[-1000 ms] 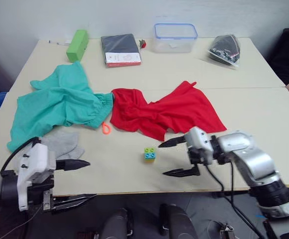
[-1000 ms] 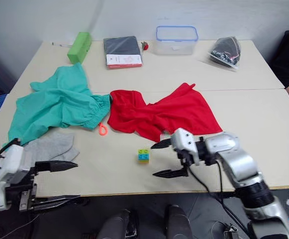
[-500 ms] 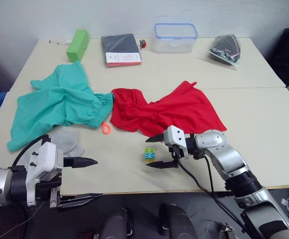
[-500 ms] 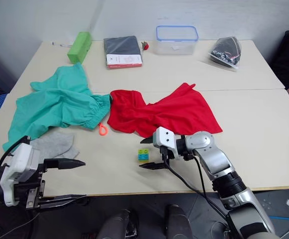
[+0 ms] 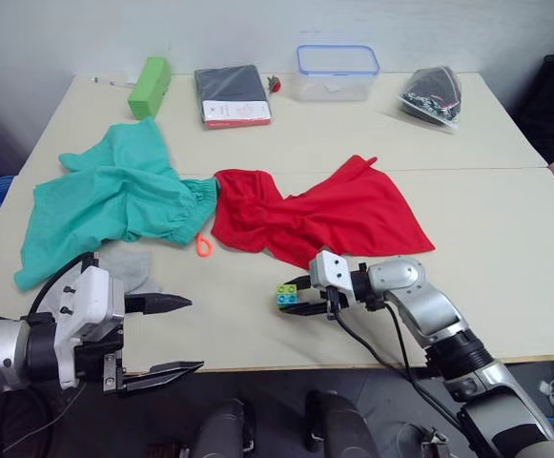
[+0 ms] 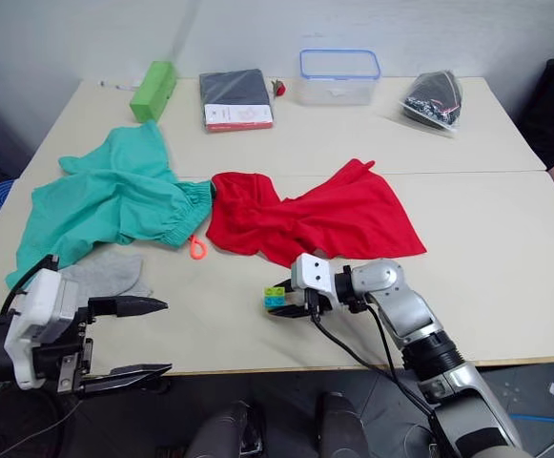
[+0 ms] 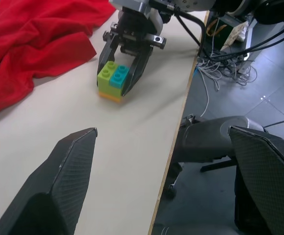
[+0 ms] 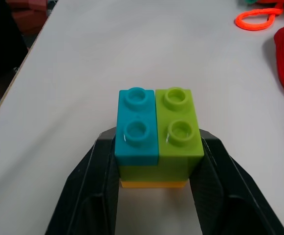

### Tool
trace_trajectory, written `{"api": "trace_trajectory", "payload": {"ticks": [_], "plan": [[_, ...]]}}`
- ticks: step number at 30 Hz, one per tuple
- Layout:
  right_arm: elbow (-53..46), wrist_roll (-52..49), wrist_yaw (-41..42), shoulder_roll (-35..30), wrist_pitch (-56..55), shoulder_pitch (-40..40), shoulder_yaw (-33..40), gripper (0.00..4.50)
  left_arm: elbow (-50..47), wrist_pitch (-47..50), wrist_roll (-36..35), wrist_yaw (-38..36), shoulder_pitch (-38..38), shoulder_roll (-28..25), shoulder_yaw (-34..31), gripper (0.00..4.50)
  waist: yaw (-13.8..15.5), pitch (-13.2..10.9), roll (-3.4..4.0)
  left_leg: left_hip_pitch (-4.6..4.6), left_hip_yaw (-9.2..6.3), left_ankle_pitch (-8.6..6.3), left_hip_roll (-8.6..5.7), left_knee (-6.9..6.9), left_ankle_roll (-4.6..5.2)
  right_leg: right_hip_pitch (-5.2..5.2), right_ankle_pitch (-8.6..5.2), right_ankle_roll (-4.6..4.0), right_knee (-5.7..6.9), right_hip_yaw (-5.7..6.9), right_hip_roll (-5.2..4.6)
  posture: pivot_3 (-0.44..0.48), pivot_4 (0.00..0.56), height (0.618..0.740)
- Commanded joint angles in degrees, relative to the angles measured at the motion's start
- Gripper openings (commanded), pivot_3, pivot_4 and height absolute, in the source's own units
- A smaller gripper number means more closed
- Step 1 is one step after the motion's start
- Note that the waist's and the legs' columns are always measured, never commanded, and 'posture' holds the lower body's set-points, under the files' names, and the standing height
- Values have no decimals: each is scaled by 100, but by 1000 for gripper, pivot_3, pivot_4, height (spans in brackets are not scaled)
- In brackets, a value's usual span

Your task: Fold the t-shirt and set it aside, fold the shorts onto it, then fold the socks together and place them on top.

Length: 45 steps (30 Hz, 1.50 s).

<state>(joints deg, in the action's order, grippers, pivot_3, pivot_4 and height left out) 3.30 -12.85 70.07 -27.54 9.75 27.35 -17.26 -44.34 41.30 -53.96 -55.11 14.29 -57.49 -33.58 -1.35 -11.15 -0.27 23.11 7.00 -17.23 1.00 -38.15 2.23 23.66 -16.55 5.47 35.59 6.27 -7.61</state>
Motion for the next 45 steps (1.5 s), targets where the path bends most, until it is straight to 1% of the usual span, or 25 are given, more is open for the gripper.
{"api": "trace_trajectory", "payload": {"ticks": [1,4,6,8,9,12,13,15,17,19,23,27,31,35,41,43,44,45], "plan": [[-926,-885,-88,-410,834,-204,878,1493,-25,37,-493,137,-538,-18,371,4500,22,0,0,0,-1,0,-3,-2,2,0,0,0,-1,0,-3,0,150,740],[-1398,-1599,-516,-973,1740,-587,2067,1493,109,98,-841,404,-1516,127,1093,4500,86,1,-2,-2,-3,3,-7,-6,8,-10,4,7,-5,-1,-10,0,150,740],[-1485,-1745,-900,-1321,2101,-892,2822,1493,300,116,-885,564,-2104,319,1518,4500,168,0,0,-3,-5,4,-10,-7,9,-12,4,8,-4,0,-11,0,150,740],[-1285,-1660,-1379,-1666,2317,-1314,3696,1493,526,113,-757,595,-2644,528,1971,4500,198,1,-2,-4,-3,5,-12,-7,11,-13,5,8,-4,0,-9,0,150,740],[-1186,-1582,-1556,-1783,2310,-1503,4010,1493,600,113,-709,573,-2832,596,2136,4500,220,2,-2,-4,-4,5,-11,-6,12,-15,5,9,-5,2,-7,0,150,740],[-452,-1401,-2125,-1967,2221,-2088,5107,1493,874,65,-530,416,-3349,855,2646,4500,243,3,-4,-7,12,7,-12,-5,15,-13,5,9,-2,0,17,0,150,740],[-248,-1430,-2266,-1966,2245,-2202,5384,1493,948,52,-471,352,-3475,913,2770,4500,257,3,-4,-8,18,10,-11,-4,18,-13,5,9,-3,-1,24,0,150,740],[113,-1317,-2469,-1969,2068,-2487,5714,1493,1106,7,-302,167,-3743,1001,3023,4500,258,2,-4,-10,27,16,-13,-7,25,-13,7,12,-4,1,29,0,150,740],[407,-1039,-2661,-1968,1743,-2811,5837,1493,1257,-36,-120,-3,-4031,1102,3284,4500,258,2,-4,-20,38,18,-13,-7,28,-15,9,17,-3,0,32,0,150,740],[805,-746,-3002,-1983,1393,-2953,5918,1493,1372,-10,-73,-108,-4318,1234,3459,4500,249,3,-4,-29,50,20,-13,-5,30,-18,13,25,-6,0,37,0,150,740],[1700,-695,-3630,-2143,1233,-2702,6210,1493,1525,58,-34,-227,-4667,1440,3608,4500,216,2,-4,-51,79,22,-12,-3,35,-23,17,34,-4,-21,35,0,150,740],[2621,-726,-4008,-2392,1164,-2313,6380,1493,1517,98,64,-225,-4757,1553,3694,4500,120,3,0,-73,94,23,-8,9,33,-28,17,33,-1,-38,35,0,150,740],[3466,-707,-4153,-2659,1023,-2060,6355,1493,1465,133,112,-198,-4749,1603,3688,4500,110,3,0,-78,99,26,-2,9,28,-29,16,31,-2,-47,41,0,150,740],[4022,-709,-4178,-2785,922,-1862,6235,1493,1434,164,134,-167,-4718,1589,3639,4500,109,3,0,-78,101,27,-3,8,28,-31,16,32,-5,-56,41,0,150,740],[4427,-678,-4402,-2747,937,-1720,6084,1493,1448,145,249,-170,-4735,1598,3646,4500,108,3,0,-79,104,27,-4,8,28,-31,16,32,-5,-95,41,0,150,740],[4483,-749,-4466,-2719,900,-1668,6141,2241,1487,137,289,-193,-4760,1608,3648,4500,113,3,0,-80,104,27,-4,7,28,-31,16,32,-6,-96,41,0,150,740],[4496,-791,-4483,-2706,900,-1648,6176,2463,1506,132,307,-206,-4771,1609,3648,4500,115,3,0,-79,104,26,-4,7,27,-32,16,32,-6,-97,41,0,150,740],[4509,-801,-4496,-2705,879,-1640,6178,2869,1528,124,327,-221,-4781,1610,3647,4500,114,3,1,-79,104,26,-4,7,27,-31,16,32,-6,-97,41,0,150,740]]}}
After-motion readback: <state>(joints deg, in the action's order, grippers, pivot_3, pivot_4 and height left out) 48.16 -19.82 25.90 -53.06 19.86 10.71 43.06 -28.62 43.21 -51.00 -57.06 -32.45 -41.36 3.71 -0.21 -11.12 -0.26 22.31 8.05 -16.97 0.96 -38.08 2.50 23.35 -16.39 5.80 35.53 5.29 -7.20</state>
